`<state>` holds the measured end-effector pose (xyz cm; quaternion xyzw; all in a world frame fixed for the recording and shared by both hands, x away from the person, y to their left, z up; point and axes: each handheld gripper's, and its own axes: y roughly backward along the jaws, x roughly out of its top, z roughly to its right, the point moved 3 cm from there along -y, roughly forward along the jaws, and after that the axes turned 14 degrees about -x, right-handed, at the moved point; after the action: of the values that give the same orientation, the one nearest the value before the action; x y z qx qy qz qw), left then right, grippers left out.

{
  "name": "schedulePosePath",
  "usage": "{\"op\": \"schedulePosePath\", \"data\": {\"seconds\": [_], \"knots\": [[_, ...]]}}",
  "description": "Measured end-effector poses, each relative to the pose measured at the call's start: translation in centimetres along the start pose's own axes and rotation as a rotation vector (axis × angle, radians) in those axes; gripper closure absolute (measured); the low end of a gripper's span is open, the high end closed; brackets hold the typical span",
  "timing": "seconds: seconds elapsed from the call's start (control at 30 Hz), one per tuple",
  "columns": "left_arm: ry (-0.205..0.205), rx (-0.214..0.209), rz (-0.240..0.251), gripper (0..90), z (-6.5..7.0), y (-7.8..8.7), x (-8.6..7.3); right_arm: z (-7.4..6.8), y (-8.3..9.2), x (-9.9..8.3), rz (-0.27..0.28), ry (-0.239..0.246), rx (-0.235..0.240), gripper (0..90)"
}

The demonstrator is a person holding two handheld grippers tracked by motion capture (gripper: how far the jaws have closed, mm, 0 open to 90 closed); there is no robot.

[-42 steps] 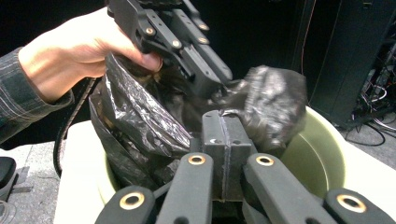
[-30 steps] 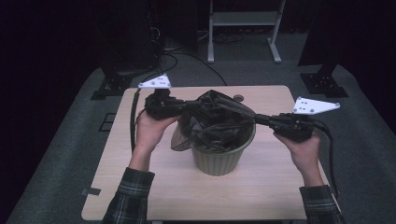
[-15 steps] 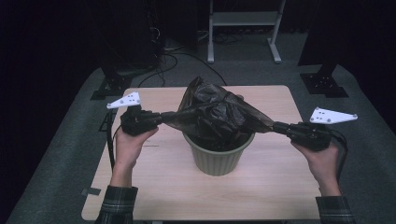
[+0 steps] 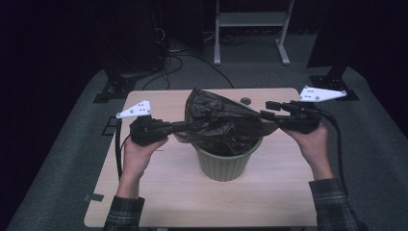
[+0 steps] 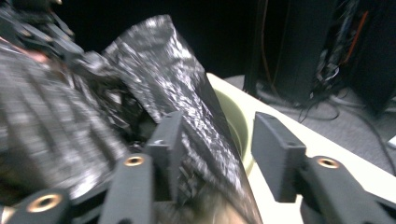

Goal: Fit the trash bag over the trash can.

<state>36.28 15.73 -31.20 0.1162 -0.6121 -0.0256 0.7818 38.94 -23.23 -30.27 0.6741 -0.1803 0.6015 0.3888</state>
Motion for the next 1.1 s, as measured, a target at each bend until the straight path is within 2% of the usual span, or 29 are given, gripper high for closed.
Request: {"op": "schedulePosePath", "data": {"seconds": [0.07,0.13,0.17,0.23,0.3,0.4,0.57,0.7,0.8,0.83,0.87,0.9,0.93,0.97,1.0,1.1], "knots": [[-0.004,-0.001,0.000,89.4,0.0,0.0,0.0,-0.1,-1.5,-0.2,-0.041,0.010,0.017,47.9],[-0.008,-0.005,0.000,89.5,0.1,-0.1,0.0,-0.3,-2.6,-0.5,-0.065,0.025,0.031,49.1],[-0.008,-0.006,-0.001,89.4,0.1,-0.1,0.0,-0.4,-2.9,-0.5,-0.076,0.028,0.038,54.1],[-0.009,-0.007,0.002,89.5,0.0,-0.1,0.0,-0.5,-3.3,-0.7,-0.085,0.056,0.018,77.3],[-0.007,-0.001,0.004,89.5,0.0,0.0,-0.1,-0.2,-3.5,-0.8,-0.089,0.049,0.008,90.0],[-0.007,0.016,0.010,89.5,-0.1,0.5,-0.4,0.5,-3.0,-0.7,-0.072,0.029,-0.022,90.0],[-0.005,0.051,0.015,89.5,-0.3,1.5,-0.8,2.3,-1.3,-1.1,-0.063,0.002,-0.102,90.0],[0.001,0.091,0.012,89.5,-0.7,2.1,-1.4,4.1,0.3,-2.3,-0.063,-0.036,-0.196,90.0],[0.009,0.107,0.014,89.5,-0.9,2.4,-1.9,5.2,1.1,-3.6,-0.072,-0.077,-0.240,90.0],[0.011,0.101,0.017,89.5,-0.9,2.4,-2.0,5.4,1.3,-4.1,-0.082,-0.087,-0.242,90.0],[0.012,0.100,0.019,89.5,-0.9,2.3,-2.0,5.6,1.4,-4.4,-0.076,-0.100,-0.224,90.0],[0.010,0.099,0.017,89.4,-0.9,2.2,-2.0,5.6,1.6,-4.5,-0.063,-0.107,-0.220,83.9],[0.008,0.093,0.021,89.5,-0.8,2.1,-1.9,5.5,1.9,-4.2,-0.034,-0.112,-0.227,73.8],[0.005,0.090,0.022,89.4,-0.7,2.0,-1.8,5.3,2.4,-3.7,-0.002,-0.136,-0.205,68.5],[0.001,0.088,0.021,89.4,-0.6,1.8,-1.7,5.0,2.8,-3.2,0.023,-0.144,-0.177,66.2],[-0.007,0.083,0.015,89.4,-0.3,1.5,-1.5,4.0,3.9,-1.7,0.062,-0.119,-0.144,59.9]]}}
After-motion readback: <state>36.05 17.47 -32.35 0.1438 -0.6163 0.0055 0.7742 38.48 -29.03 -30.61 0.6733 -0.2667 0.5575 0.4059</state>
